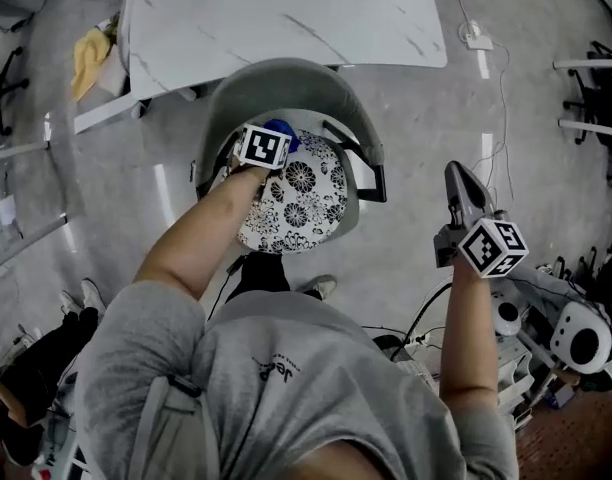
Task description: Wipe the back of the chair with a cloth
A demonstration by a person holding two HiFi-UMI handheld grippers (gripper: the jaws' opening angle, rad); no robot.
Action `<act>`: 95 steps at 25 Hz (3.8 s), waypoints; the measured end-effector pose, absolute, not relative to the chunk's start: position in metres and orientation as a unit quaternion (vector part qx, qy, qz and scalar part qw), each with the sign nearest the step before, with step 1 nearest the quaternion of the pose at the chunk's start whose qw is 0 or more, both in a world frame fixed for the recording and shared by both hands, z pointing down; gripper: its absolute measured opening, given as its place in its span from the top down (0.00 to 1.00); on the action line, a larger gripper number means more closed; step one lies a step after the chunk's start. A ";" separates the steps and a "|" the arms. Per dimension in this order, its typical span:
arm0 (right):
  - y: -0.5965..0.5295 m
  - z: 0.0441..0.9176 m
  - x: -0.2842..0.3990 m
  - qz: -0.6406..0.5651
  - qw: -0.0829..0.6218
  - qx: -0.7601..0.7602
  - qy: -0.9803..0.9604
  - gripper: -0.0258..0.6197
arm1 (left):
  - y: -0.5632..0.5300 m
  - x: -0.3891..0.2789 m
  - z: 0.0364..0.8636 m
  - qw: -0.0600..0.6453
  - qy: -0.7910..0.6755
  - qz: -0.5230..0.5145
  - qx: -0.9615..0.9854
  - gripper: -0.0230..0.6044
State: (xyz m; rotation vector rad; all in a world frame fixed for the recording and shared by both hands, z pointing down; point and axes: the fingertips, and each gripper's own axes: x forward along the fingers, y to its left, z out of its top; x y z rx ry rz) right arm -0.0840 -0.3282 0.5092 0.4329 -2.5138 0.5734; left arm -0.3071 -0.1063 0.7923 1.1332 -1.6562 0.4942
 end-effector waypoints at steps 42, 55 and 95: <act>-0.369 0.548 -0.007 0.232 0.255 0.237 -0.908 0.96 | -0.257 -0.249 0.842 0.489 -0.601 0.294 0.560 0.69; -0.343 0.552 -0.078 0.218 0.255 0.180 -0.925 0.96 | -0.272 -0.212 0.828 0.453 -0.558 0.252 0.648 0.69; -0.293 0.588 -0.148 0.206 0.292 0.113 -0.927 0.96 | -0.102 -0.355 0.917 0.514 -0.767 0.101 0.371 0.69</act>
